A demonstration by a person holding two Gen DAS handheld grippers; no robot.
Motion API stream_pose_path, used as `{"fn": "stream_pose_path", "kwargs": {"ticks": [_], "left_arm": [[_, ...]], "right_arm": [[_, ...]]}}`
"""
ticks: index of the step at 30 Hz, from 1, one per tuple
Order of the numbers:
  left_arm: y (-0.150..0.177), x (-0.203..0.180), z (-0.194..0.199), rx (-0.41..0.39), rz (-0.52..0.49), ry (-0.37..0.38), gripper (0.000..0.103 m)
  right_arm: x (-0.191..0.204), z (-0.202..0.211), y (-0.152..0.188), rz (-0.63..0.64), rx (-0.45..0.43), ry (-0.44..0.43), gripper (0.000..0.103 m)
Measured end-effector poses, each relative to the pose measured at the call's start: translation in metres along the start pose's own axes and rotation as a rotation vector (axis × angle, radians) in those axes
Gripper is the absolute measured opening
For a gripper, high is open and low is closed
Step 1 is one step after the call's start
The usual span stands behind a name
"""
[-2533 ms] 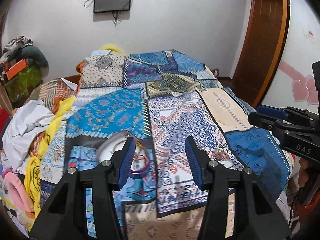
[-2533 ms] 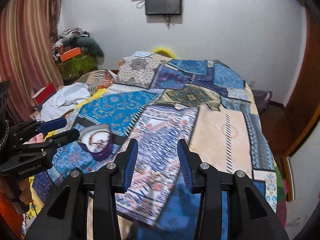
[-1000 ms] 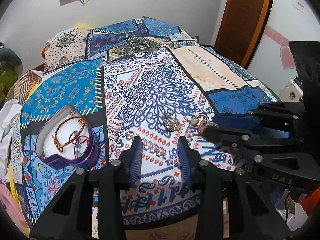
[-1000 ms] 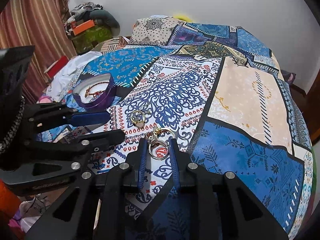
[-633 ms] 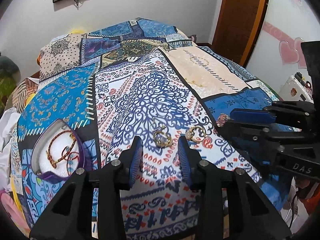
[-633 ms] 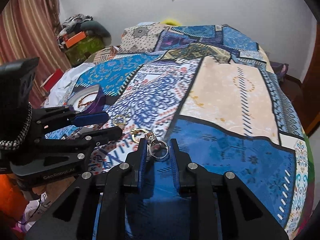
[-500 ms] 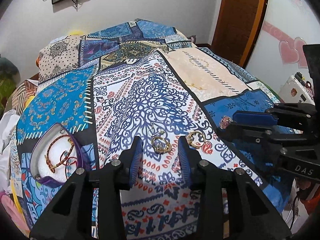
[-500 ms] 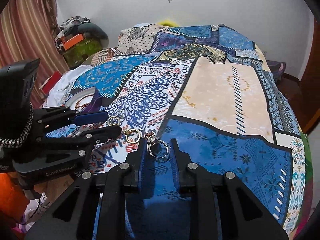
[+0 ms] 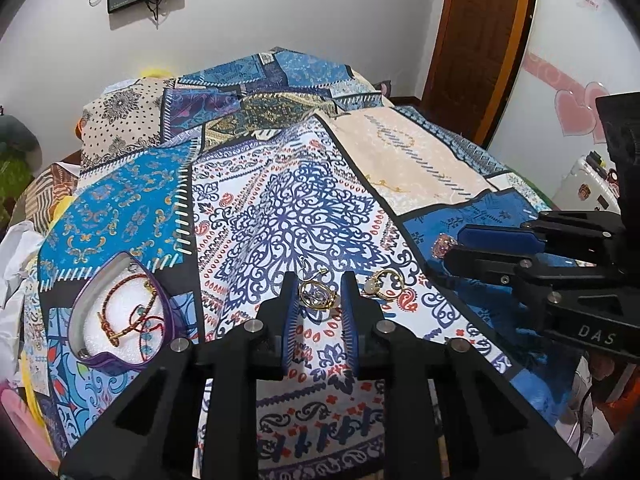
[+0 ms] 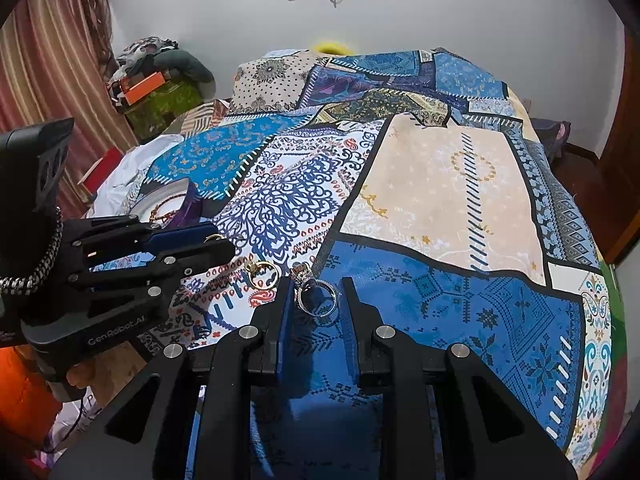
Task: Organize jewelry
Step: 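Carry the keyring and gold ring over the purple heart tin and open both tools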
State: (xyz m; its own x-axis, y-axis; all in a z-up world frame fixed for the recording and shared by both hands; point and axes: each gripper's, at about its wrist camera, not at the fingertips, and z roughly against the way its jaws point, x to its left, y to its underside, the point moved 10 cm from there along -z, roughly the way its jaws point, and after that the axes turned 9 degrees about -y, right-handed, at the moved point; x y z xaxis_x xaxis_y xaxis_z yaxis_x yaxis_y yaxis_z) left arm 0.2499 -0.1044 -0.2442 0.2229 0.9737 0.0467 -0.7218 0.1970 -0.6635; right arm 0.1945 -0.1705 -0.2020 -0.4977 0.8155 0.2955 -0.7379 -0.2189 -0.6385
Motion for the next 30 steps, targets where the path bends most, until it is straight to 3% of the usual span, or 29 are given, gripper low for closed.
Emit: {"fn": "stream_pose_path", "kwargs": {"ticks": [14,30], "left_arm": [[-0.015,0.030,0.047,-0.104,0.047,-0.033,0.020],[-0.005,0.113,0.080,-0.168,0.176,-0.119,0.020]], "right_arm": [[0.030,0.017,-0.028,0.055,-0.068,0.012,0.020],[0.101,-0.001,-0.063,0.160,-0.103,-0.041,0.020]]}}
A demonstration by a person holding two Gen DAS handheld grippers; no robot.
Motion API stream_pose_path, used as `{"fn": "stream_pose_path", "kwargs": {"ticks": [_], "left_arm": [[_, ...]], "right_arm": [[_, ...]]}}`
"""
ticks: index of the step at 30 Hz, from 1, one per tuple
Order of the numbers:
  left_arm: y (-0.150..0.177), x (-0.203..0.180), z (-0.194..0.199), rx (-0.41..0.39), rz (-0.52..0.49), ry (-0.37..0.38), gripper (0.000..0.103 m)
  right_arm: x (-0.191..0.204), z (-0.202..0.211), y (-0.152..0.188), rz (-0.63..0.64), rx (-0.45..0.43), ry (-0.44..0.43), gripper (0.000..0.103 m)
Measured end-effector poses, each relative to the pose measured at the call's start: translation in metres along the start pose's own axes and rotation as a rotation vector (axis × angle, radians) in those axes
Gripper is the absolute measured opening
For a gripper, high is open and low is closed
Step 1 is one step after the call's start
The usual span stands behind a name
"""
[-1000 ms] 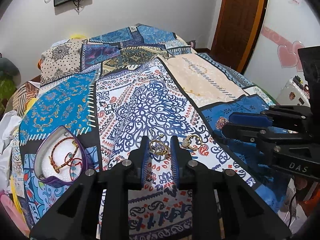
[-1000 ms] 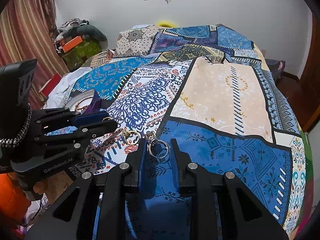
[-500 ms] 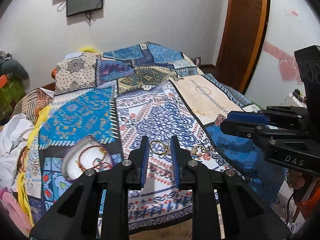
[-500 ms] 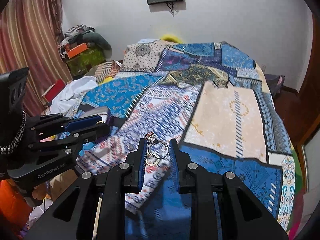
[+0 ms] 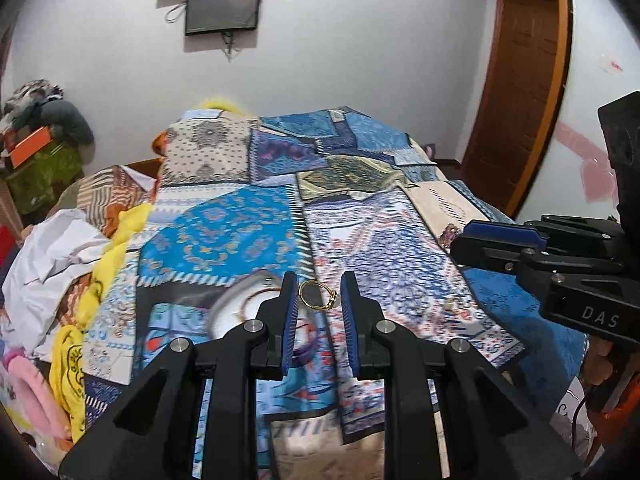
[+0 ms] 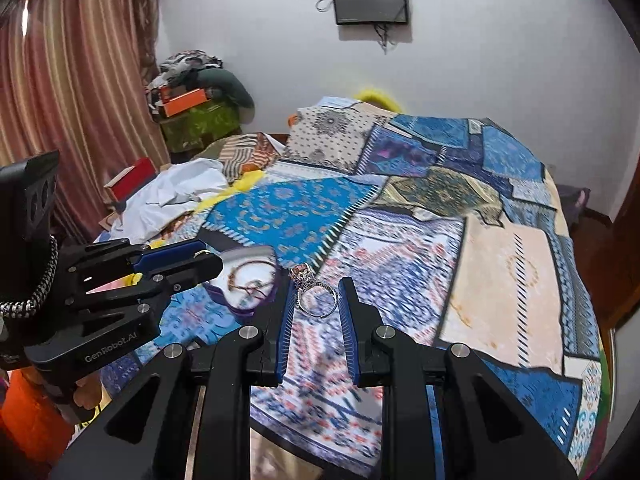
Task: Organize jewelry
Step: 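Carry the keyring and gold ring over the purple heart tin and open both tools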
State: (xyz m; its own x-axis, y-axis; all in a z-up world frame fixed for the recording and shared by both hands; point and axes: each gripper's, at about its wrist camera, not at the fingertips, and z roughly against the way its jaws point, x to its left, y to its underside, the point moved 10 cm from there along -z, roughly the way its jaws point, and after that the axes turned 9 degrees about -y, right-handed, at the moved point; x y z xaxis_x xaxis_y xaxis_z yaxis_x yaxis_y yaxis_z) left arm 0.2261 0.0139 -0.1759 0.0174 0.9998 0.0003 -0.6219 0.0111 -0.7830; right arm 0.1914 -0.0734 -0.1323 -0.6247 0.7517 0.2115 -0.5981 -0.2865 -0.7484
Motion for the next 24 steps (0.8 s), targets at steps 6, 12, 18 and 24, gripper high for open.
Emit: {"fn": "stream_pose_path", "kwargs": {"ticks": [6,12,18,24], "left_arm": [[0.003,0.034,-0.003,0.002,0.046,-0.042,0.020],[0.012,0.056,-0.011,0.015,0.080,-0.063,0.020],[0.026,0.064,-0.028,0.053,0.097,-0.060,0.020],[0.037,0.065,-0.047,0.092,0.101,-0.046,0.020]], "right_arm": [[0.020,-0.013,-0.015,0.014,-0.018,-0.025,0.020],[0.035,-0.033,-0.028,0.046,-0.011,-0.042,0.020],[0.043,-0.058,-0.028,0.063,0.031,-0.056,0.020],[0.044,-0.087,-0.021,0.065,0.099,-0.072,0.020]]}}
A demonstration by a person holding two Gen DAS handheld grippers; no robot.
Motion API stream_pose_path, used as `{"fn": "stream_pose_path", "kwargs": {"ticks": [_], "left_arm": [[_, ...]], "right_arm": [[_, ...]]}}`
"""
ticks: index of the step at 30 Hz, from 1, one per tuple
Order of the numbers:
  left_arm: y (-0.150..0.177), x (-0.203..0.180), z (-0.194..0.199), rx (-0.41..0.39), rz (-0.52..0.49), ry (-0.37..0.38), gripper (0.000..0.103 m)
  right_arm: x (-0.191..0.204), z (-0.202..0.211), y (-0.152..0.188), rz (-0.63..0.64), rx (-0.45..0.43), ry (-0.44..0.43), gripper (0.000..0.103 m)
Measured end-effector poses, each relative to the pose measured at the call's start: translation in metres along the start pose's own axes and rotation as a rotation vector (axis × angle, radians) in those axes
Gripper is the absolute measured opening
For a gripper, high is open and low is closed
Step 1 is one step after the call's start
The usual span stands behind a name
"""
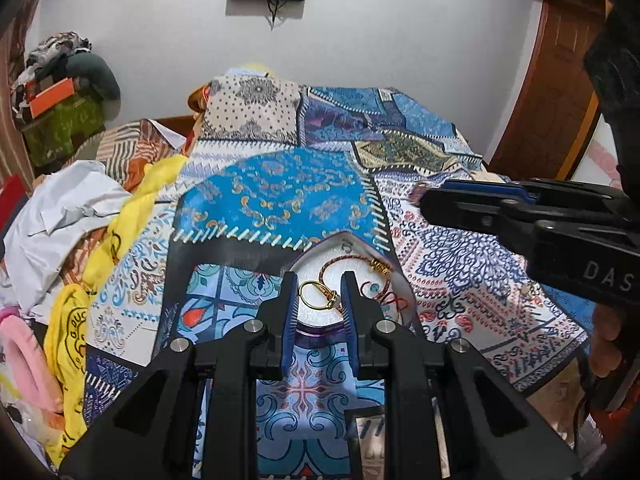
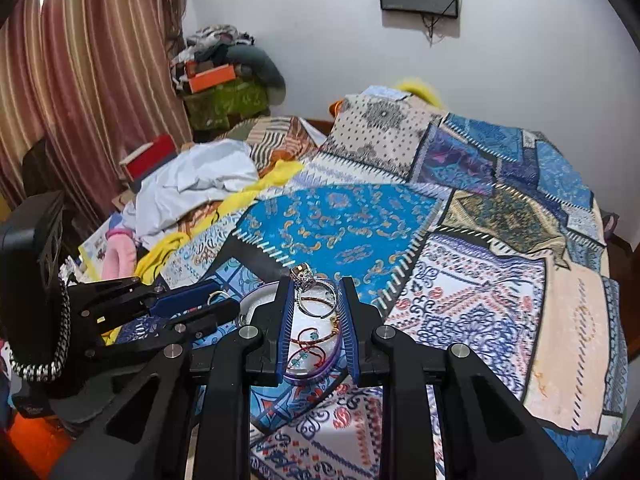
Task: Organize jewelry
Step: 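Carry the keyring and gold ring over the purple heart tin and open both tools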
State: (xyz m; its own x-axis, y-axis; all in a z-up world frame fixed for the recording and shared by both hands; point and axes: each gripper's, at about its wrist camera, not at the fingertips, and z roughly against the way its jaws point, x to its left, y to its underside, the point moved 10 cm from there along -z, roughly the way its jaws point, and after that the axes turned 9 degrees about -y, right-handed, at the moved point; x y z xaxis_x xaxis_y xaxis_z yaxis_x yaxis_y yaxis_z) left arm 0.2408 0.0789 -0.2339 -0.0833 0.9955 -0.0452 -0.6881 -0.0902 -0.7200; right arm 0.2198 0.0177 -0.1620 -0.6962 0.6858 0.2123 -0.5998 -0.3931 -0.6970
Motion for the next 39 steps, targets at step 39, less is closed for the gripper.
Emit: {"fn": "stream_pose_path", "kwargs": {"ticks": [39], "left_arm": [[-0.016,-0.003,0.015,-0.026,-0.013,-0.010,0.022]], "right_arm": [[-0.006,0.004,0.000,-0.064,0.022,-0.013,0.028]]}}
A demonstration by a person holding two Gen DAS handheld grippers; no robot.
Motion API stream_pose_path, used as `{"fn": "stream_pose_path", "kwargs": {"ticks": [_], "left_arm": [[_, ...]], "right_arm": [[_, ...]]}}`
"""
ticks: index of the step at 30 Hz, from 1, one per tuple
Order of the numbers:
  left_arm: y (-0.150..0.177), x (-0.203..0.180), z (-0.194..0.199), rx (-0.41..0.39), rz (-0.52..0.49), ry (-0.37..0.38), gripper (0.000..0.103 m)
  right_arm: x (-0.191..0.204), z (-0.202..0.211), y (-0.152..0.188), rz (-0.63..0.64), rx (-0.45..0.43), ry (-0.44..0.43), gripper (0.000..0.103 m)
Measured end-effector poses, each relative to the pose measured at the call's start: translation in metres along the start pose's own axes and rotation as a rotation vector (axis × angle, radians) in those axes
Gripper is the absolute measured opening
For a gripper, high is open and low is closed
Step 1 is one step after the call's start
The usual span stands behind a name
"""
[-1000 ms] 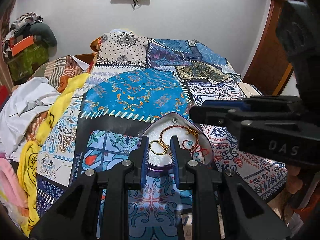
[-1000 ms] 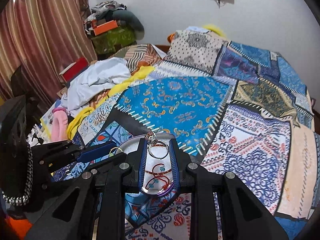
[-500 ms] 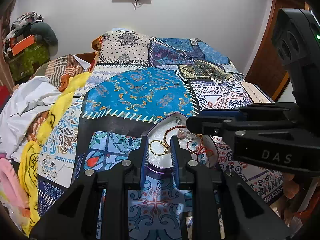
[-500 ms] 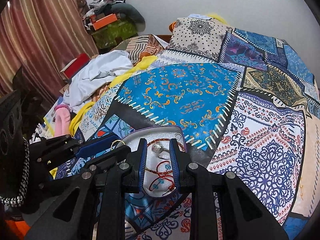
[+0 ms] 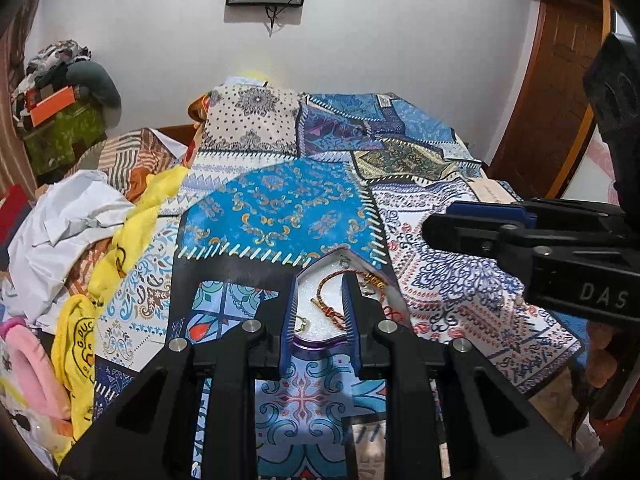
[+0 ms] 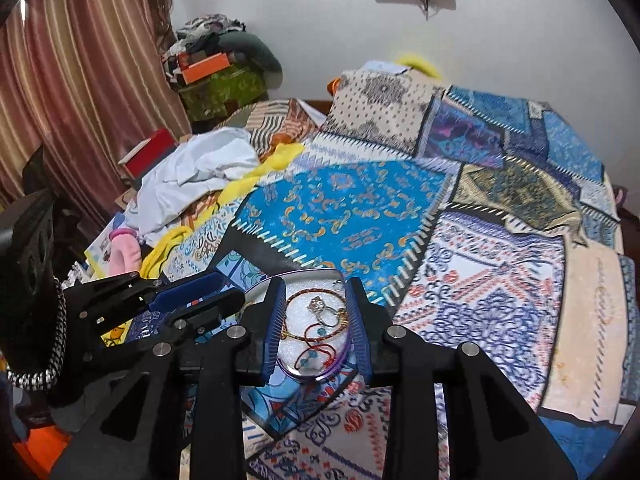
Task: Organize jewelry
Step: 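Withdraw both open tools from the tin toward the last rings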
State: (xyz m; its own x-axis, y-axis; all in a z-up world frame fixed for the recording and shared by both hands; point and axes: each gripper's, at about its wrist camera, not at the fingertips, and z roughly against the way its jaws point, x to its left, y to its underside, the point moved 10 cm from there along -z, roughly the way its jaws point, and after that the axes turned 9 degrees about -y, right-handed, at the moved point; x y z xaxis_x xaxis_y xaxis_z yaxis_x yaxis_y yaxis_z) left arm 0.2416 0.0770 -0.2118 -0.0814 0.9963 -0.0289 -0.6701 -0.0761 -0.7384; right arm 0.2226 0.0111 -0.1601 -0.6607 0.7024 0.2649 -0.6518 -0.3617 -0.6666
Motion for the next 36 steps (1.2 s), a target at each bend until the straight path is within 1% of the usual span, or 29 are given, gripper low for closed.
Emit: {"fn": "stream_pose_path", "kwargs": {"ticks": [4,6,9,16,21,27,32,36], "left_arm": [[-0.006,-0.008,0.014,-0.023,-0.015,-0.001,0.023],[-0.009,-0.013,0.022,-0.036,-0.025,0.000,0.028],[-0.013,-0.023,0.032,-0.056,-0.048,0.005,0.030],[-0.021,-0.057,0.051,-0.087,-0.099,0.034,0.030],[-0.022,-0.082,0.053,-0.085,-0.116,0.064,0.035],[-0.012,-0.113,0.042,-0.039,-0.133,0.100,0.035],[0.010,-0.136,0.028,0.033,-0.149,0.135,0.035],[0.030,-0.149,0.015,0.091,-0.172,0.148,0.035]], "right_arm": [[-0.006,0.022,0.000,-0.009,-0.035,0.017,0.028],[-0.012,0.035,0.001,-0.013,-0.057,0.037,0.028],[-0.022,0.054,0.005,-0.025,-0.085,0.070,0.028],[-0.049,0.096,0.014,-0.065,-0.140,0.136,0.028],[-0.068,0.120,0.022,-0.089,-0.171,0.177,0.028],[-0.088,0.131,0.045,-0.123,-0.156,0.200,0.029],[-0.104,0.124,0.074,-0.158,-0.107,0.199,0.029],[-0.115,0.111,0.100,-0.198,-0.045,0.178,0.029]]}}
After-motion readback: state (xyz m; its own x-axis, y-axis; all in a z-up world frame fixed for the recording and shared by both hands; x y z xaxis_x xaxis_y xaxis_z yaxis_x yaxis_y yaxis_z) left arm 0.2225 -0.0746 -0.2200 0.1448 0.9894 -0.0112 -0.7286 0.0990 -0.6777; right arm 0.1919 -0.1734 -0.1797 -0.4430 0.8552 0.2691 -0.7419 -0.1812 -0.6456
